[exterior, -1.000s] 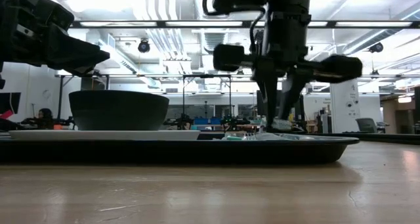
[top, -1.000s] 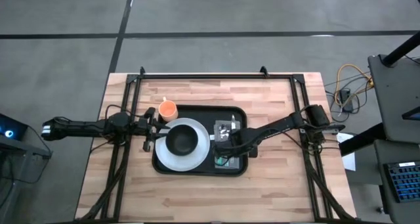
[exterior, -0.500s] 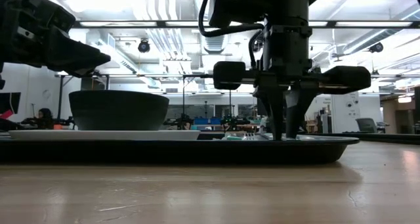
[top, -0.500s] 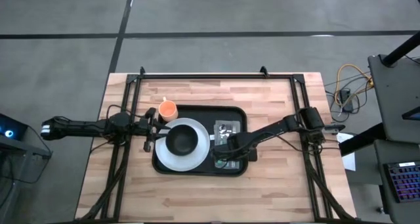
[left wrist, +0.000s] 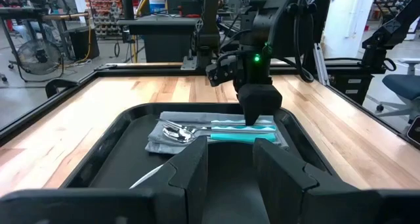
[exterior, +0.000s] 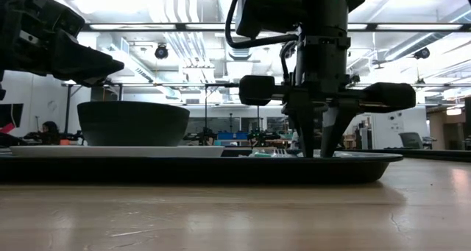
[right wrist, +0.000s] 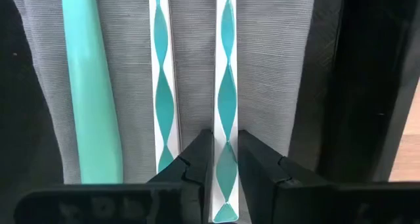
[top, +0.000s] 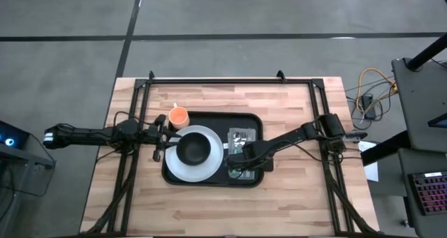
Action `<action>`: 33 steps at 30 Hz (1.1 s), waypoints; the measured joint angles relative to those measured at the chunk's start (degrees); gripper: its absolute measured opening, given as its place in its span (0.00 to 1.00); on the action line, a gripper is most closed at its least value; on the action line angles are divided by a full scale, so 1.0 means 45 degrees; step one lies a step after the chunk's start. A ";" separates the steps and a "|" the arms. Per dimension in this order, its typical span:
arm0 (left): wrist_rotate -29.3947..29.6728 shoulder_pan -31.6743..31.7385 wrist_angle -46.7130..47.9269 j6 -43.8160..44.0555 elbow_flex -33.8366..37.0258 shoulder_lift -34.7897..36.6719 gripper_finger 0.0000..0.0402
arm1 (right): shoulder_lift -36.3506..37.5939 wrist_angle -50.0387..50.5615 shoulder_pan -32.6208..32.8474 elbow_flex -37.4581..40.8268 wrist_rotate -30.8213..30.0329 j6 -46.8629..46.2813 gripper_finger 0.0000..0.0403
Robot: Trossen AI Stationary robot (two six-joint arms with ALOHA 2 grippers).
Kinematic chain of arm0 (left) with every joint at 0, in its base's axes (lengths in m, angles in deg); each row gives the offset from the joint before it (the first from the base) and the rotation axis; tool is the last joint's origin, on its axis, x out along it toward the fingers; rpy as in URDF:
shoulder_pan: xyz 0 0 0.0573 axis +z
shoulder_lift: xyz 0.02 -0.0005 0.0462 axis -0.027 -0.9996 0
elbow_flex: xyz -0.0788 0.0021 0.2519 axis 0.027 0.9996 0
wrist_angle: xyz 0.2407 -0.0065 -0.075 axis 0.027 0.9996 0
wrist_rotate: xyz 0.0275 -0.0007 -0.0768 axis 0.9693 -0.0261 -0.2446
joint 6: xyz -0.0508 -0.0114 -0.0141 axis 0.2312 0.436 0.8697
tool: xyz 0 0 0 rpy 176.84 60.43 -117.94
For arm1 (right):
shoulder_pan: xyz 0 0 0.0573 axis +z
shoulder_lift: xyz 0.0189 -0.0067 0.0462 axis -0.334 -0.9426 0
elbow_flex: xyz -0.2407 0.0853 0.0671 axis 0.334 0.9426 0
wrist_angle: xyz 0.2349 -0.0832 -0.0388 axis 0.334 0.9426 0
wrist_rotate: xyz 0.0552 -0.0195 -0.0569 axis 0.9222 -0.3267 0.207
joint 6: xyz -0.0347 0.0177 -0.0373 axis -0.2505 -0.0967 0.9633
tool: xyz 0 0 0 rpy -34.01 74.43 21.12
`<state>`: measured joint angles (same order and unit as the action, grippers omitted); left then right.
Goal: Set up tray
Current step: Put the blue knife on the gray tablecloth on the black table tray to the right of the blue fork
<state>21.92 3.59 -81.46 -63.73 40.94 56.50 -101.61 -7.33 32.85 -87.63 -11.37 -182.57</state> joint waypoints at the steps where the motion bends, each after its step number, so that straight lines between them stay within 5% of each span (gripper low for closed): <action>1: 0.0000 0.0000 0.0000 0.0000 0.0000 -0.0005 0.26 | 0.0000 -0.0033 0.0000 0.0019 0.0000 -0.0029 0.14; 17: -0.0004 0.0003 0.0000 0.0000 0.0000 0.0005 0.26 | 0.0000 -0.0011 -0.0005 -0.0084 -0.0053 0.0038 0.28; 33: -0.0004 0.0000 0.0005 0.0000 0.0005 0.0000 0.26 | 0.0000 -0.0064 -0.0005 -0.0450 -0.0078 0.0313 0.22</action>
<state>21.90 3.59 -81.43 -63.73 40.96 56.50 -101.61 -7.62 32.83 -89.66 -11.72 -181.16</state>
